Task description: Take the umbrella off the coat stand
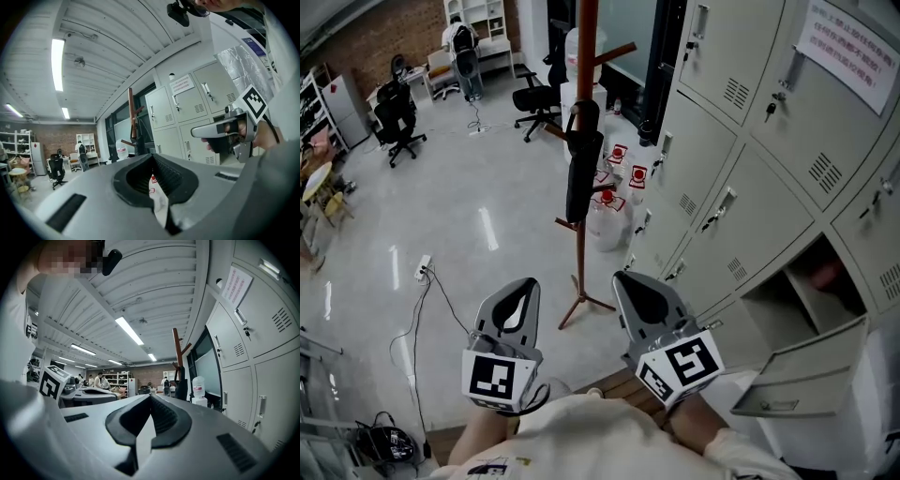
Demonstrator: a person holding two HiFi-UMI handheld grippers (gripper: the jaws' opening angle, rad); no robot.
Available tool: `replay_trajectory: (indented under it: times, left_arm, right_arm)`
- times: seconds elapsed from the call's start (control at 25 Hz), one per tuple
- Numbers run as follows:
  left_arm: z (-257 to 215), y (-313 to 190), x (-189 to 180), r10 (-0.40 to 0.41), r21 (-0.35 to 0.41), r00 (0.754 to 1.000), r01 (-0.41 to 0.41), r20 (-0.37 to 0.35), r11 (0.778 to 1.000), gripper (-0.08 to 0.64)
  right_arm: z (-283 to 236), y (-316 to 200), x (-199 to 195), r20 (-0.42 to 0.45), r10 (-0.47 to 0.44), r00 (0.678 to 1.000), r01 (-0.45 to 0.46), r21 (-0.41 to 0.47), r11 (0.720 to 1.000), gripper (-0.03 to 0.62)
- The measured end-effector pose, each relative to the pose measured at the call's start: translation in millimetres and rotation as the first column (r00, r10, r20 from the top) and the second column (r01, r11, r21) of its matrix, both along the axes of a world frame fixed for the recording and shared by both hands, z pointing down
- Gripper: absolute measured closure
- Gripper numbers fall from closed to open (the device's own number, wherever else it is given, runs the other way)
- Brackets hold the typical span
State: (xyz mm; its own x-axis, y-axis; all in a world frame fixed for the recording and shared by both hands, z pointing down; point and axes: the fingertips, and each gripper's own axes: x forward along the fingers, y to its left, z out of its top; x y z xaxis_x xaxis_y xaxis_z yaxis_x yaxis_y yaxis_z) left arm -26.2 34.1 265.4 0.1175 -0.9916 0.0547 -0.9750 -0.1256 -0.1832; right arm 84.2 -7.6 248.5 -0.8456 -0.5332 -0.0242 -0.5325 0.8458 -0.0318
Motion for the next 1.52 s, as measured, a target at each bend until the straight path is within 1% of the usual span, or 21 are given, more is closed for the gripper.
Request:
replay_trajectory:
  times: [0.24, 0.44, 0.6, 0.84, 0.96, 1.24, 1.4, 1.52]
  left_arm:
    - [8, -6, 1, -0.027, -0.015, 1.0, 0.027, 0.007, 1.0, 0.552]
    - [19, -17, 2, -0.013, 0.005, 1.0, 0.013, 0.023, 1.0, 0.552]
    - [37, -30, -2, -0.006, 0.023, 1.0, 0.005, 0.026, 1.0, 0.552]
    - [70, -49, -21, -0.004, 0.018, 1.0, 0.004, 0.014, 1.0, 0.552]
    - [80, -61, -34, -0.001, 0.023, 1.0, 0.0, 0.02, 1.0, 0.552]
    - [76, -80, -66, -0.003, 0.034, 1.0, 0.003, 0.018, 0.999, 0.552]
    - [72, -93, -74, 0.024, 0.043, 0.999, -0.025, 0.026, 0.999, 0.552]
    - [70, -106, -79, 0.054, 0.047, 0.998, -0.055, 0.029, 0.997, 0.552]
  right_arm:
    - [8, -12, 0, 0.002, -0.025, 1.0, 0.025, -0.013, 1.0, 0.584]
    - [18, -23, -4, 0.018, -0.025, 1.0, 0.025, 0.003, 1.0, 0.584]
    - [37, -33, -8, 0.028, -0.013, 1.0, 0.013, 0.016, 1.0, 0.584]
    - [66, -48, -26, 0.017, -0.012, 1.0, 0.011, 0.034, 0.999, 0.584]
    - [74, -59, -38, 0.017, -0.004, 1.0, 0.003, 0.042, 0.999, 0.584]
    - [73, -81, -62, 0.014, 0.017, 1.0, -0.017, 0.051, 0.999, 0.584]
    - [65, -95, -72, 0.029, 0.041, 0.999, -0.043, 0.067, 0.997, 0.584]
    - [56, -103, -81, 0.062, 0.033, 0.998, -0.038, 0.084, 0.996, 0.583]
